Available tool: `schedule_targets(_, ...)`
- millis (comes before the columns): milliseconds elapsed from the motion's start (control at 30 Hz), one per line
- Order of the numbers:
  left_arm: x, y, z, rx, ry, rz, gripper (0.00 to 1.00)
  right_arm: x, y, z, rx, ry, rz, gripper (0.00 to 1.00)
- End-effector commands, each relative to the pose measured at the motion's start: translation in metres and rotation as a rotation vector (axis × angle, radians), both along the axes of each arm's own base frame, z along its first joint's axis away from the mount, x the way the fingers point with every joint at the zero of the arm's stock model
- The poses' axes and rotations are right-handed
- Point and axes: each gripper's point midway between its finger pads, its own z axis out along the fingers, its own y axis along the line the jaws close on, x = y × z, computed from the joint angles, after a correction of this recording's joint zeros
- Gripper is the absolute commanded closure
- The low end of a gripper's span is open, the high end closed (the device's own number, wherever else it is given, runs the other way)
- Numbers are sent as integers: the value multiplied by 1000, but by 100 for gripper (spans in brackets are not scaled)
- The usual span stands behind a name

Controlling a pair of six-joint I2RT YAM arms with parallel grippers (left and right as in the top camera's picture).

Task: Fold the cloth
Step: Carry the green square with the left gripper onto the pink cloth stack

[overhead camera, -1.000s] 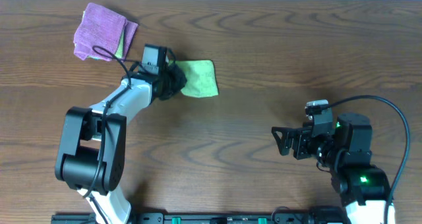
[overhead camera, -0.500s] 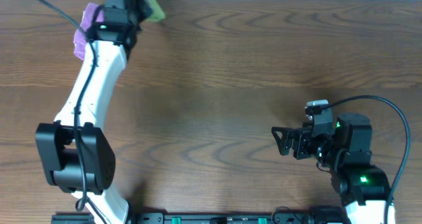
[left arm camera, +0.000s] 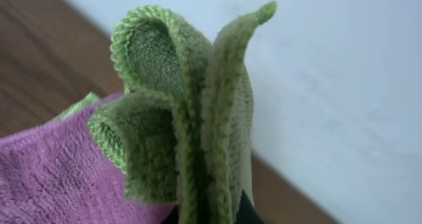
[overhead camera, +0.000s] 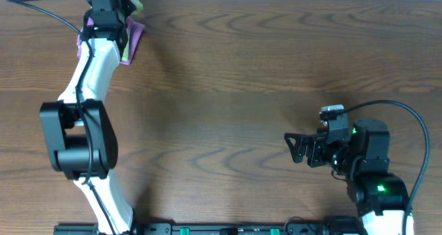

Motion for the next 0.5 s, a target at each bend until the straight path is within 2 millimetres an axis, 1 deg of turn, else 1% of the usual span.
schedule_targets(0, 2, 21, -7, 35, 6, 60, 94, 0, -2, -1, 6, 3, -12, 1)
schedule_targets(100, 2, 29, -15, 31, 21, 70, 94, 0, -2, -1, 6, 3, -12, 1)
schedule_targets(233, 1, 36, -11, 29, 11, 78, 94, 0, -2, -1, 6, 3, -12, 1)
schedule_targets(333, 0, 36, -13, 26, 23, 75, 94, 0, -2, -1, 6, 3, -12, 1)
schedule_targets(467, -11, 36, -31, 22, 110, 75, 94, 0, -2, -1, 6, 3, -12, 1)
